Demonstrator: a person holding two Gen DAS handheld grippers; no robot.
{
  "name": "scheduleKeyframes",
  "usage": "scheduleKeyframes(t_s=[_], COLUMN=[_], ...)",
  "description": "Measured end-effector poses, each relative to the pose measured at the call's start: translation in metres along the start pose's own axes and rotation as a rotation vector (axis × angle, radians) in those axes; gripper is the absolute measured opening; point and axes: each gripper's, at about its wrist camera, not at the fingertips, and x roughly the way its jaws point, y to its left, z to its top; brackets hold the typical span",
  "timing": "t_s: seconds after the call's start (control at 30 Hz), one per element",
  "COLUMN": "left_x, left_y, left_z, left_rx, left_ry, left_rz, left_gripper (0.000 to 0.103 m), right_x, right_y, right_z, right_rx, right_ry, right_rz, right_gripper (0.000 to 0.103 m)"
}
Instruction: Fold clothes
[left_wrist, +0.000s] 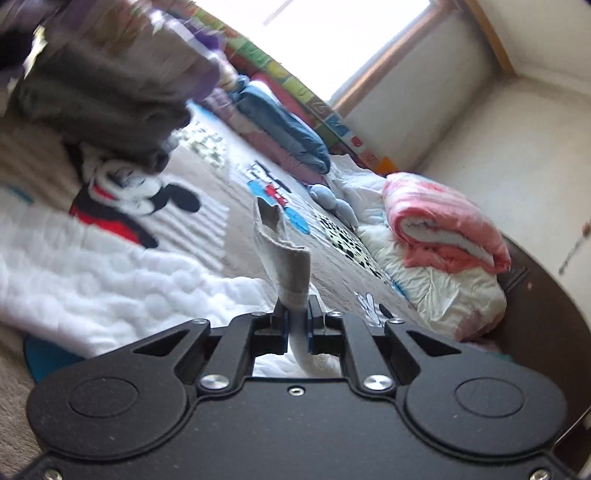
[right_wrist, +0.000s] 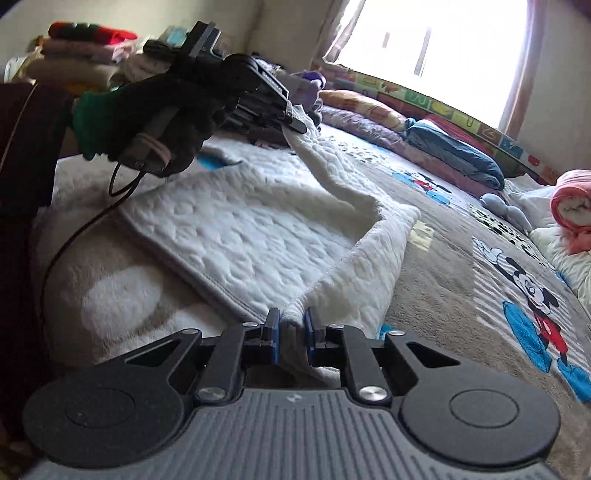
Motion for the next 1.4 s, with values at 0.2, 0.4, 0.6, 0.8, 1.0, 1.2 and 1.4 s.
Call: scheduleKeyframes(t_s=[0.2, 0.4, 0.6, 0.8, 1.0, 1.2, 1.4], left_x=[0.004, 0.004, 0.011, 0.012, 0.014, 0.015, 0.017], left_y=[0.01, 0.009, 0.019, 0.018, 0.017, 0.016, 0.018], left_z=[-0.002, -0.001, -0.005, -0.007, -0.007, -0.008, -0.008], left_rx=[-0.053, -0.029, -0.045, -0.018, -0.007, 0.002, -0.003], left_ry=[0.011, -0.001, 0.037, 0.053, 0.059, 0.068, 0.087], left_rz=[0.017, 0.035, 0.106, 0.144, 0.155, 0.166, 0.173], left_gripper=[0.006, 0.006, 0.007, 0.007, 0.007, 0.007, 0.007], right_x=[-0.001, 0.008, 0.009, -0.027, -0.013, 0.048, 0.088], right_y=[0.001, 0.009, 0.008, -0.007, -0.053, -0.078, -0.079], right_z=[0.002, 0.007, 0.0, 0.009, 0.017, 0.025, 0.025], right_rx=[0.013, -0.002, 0.006, 0.061, 0.127, 0.034, 0.017], right_ry=[-0.034, -0.031, -0.019, -0.15, -0.203, -0.11, -0.008], right_rz=[0.026, 0.051, 0.066, 0.098, 0.001, 0.033, 0.161], right_gripper=[0.014, 0.013, 0.015, 0.038, 0.037, 0.03, 0.03])
